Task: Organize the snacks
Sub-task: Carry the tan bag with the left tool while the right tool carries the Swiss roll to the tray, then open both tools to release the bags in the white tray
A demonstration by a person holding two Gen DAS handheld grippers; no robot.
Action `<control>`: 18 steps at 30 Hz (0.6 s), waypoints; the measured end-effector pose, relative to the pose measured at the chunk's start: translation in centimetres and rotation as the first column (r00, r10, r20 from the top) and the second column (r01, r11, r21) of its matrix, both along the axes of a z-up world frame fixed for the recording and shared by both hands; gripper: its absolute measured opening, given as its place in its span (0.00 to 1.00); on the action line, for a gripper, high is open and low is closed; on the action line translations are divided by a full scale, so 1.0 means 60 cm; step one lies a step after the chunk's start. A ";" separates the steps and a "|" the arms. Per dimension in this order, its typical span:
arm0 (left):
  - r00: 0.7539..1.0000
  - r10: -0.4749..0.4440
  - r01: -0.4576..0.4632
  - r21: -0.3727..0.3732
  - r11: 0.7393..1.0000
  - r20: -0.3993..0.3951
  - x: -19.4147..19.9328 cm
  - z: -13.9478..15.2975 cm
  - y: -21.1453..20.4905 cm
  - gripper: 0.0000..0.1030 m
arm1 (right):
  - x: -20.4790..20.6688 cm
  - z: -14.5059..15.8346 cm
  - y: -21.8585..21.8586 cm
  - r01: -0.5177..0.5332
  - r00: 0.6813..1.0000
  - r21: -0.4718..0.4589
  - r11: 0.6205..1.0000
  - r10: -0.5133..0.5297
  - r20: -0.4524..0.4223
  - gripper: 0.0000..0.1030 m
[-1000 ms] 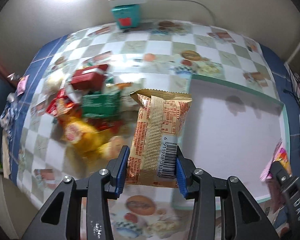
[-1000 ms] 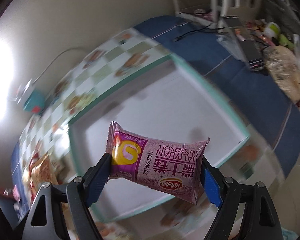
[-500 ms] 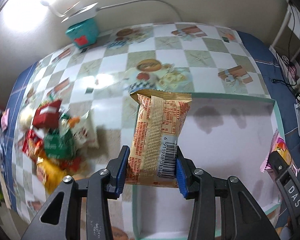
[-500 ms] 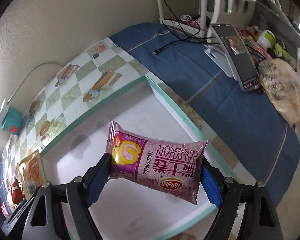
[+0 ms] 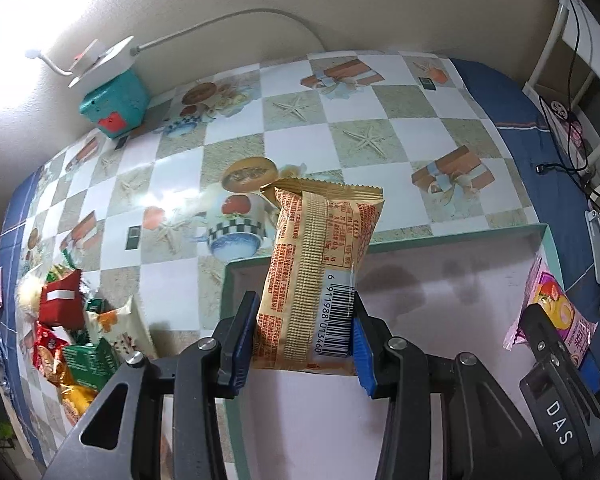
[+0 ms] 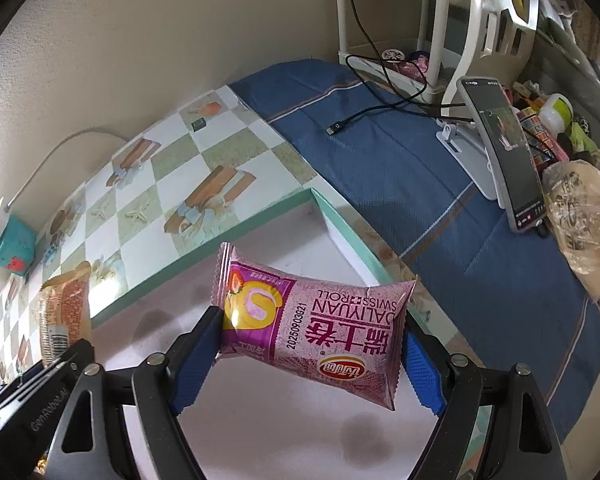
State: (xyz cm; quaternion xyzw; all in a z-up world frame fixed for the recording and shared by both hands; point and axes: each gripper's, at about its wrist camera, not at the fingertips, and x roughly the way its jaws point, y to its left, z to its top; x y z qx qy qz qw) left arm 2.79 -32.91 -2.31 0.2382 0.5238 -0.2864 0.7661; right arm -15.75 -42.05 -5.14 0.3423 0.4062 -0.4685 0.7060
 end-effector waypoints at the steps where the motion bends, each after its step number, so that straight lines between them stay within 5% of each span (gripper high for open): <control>1: 1.000 -0.004 0.004 -0.002 1.000 -0.012 -0.002 -0.005 -0.001 0.43 | 0.001 0.000 -0.001 0.000 1.000 -0.001 1.000 0.000 0.001 0.84; 3: 1.000 -0.007 0.006 -0.007 1.000 -0.029 -0.004 -0.012 -0.001 0.48 | 0.002 -0.001 -0.002 -0.003 1.000 0.001 1.000 0.002 0.004 0.84; 5: 0.999 -0.002 0.001 -0.014 1.000 -0.036 -0.004 -0.013 0.002 0.69 | 0.004 -0.002 -0.002 -0.009 1.000 0.007 1.000 0.009 0.005 0.86; 6: 0.999 0.006 -0.007 -0.024 1.000 -0.039 -0.003 -0.011 0.006 0.72 | 0.004 -0.002 -0.002 -0.011 1.000 0.008 1.000 0.011 0.003 0.88; 11: 0.997 0.065 -0.068 -0.073 0.995 -0.042 0.005 0.017 0.037 0.79 | 0.002 0.005 -0.001 -0.011 1.000 -0.012 1.000 0.010 -0.010 0.98; 18: 0.979 0.204 -0.204 -0.134 0.970 -0.013 0.024 0.054 0.125 0.85 | -0.013 0.023 0.003 0.009 1.000 -0.006 1.000 -0.009 0.017 1.00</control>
